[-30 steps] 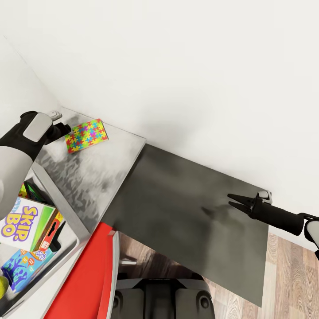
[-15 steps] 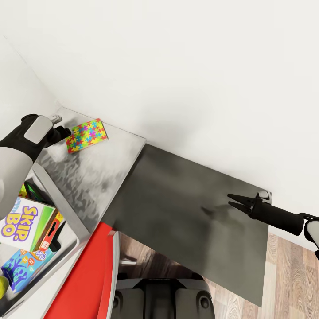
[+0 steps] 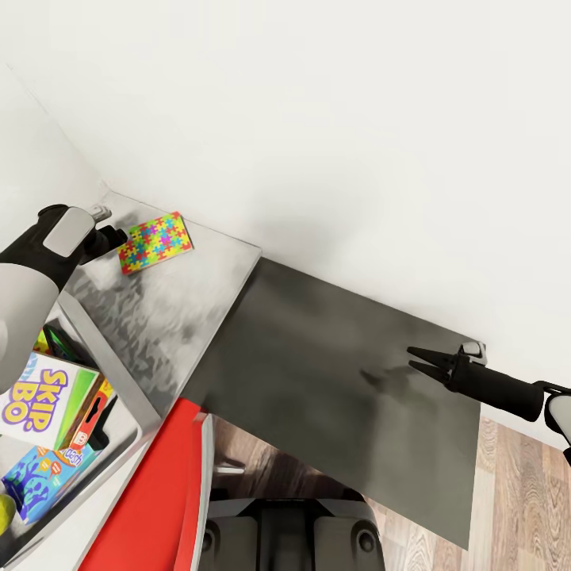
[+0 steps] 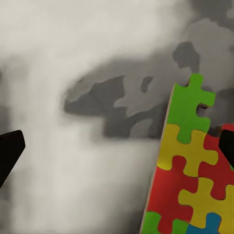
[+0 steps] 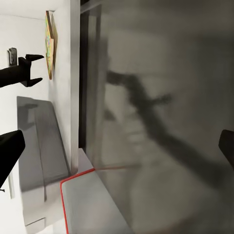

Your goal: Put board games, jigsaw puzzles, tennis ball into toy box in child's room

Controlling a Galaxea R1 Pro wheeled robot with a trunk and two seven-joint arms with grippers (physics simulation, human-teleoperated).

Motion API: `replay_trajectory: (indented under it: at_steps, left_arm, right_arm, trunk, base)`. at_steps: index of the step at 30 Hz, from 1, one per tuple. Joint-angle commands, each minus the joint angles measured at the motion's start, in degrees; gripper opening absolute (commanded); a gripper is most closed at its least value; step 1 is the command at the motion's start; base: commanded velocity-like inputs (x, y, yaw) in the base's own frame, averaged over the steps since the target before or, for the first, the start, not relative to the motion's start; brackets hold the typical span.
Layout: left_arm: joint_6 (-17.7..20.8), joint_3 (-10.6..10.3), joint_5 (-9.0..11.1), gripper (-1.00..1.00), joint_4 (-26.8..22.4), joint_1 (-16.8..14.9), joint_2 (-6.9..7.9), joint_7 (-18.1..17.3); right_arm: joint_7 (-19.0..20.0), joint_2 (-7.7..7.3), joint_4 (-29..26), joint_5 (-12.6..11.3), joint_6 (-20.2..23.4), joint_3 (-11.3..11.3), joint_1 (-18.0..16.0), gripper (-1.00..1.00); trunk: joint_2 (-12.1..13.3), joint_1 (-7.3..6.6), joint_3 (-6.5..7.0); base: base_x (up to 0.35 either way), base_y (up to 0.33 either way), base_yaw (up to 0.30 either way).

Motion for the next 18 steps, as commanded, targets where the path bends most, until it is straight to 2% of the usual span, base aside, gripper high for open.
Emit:
replay_trajectory:
  at_steps: [1,18]
  left_arm:
    - [0.2,-0.5,0.7,1.00,-0.1,0.0,0.06,0.4]
    - [0.2,-0.6,1.1,1.00,-1.5,0.0,-0.02,-5.4]
  right_arm:
    - [0.3,0.00,0.0,0.3,0.2,-0.1,0.0,1.00]
    - [0.3,0.00,0.0,0.3,0.2,0.0,0.0,1.00]
  trunk:
    - [-0.1,0.04,-0.07]
    - [-0.1,0.04,-0.07]
  base:
    - [0.000,0.000,0.000]
    - [0.000,0.000,0.000]
